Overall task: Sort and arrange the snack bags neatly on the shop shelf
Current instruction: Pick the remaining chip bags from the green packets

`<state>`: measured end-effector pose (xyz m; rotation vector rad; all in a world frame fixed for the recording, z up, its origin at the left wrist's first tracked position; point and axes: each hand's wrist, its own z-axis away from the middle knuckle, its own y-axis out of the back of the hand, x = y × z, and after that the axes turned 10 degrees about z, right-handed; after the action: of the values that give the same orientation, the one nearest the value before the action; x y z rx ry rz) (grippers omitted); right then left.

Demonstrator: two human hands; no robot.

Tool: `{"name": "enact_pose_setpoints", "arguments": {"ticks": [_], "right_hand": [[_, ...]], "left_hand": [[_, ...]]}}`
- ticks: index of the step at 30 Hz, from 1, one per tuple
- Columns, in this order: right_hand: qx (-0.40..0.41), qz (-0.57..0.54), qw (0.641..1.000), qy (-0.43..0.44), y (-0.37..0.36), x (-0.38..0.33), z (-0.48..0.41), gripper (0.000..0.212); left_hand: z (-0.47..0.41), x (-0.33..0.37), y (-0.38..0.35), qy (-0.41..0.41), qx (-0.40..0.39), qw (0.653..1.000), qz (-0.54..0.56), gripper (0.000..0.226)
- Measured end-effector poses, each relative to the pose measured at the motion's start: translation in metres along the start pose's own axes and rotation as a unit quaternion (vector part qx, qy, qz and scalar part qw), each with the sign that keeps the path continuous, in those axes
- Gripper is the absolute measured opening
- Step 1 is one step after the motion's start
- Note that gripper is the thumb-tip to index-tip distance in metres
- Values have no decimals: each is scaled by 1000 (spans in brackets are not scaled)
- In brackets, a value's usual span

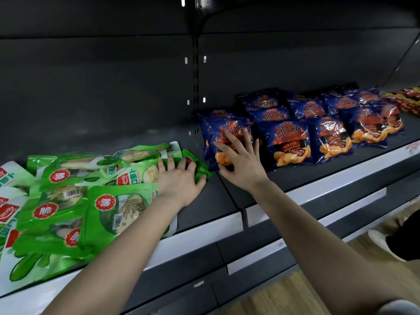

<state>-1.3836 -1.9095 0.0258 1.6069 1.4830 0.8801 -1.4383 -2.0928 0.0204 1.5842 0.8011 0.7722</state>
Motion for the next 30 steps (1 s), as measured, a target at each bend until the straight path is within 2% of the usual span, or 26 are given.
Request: {"name": "enact_pose_setpoints", "arguments": {"ticks": [6,17,23,30], "right_hand": [[4,-7,1000,10,3,6,0,67],[-13,-38,999,23,1,6,-3,72],[-22,-25,999,31,-4,6,-4,60],[-23,-15,999,44,-11,7,-6,58]], "left_hand": [[1,0,0,-3,-1,1000,0,62],[2,-1,1,-3,-5,1000,11,63],[1,0,1,-2,-7,1000,13,62],[1,-1,1,0,-8,1000,14,62]]}}
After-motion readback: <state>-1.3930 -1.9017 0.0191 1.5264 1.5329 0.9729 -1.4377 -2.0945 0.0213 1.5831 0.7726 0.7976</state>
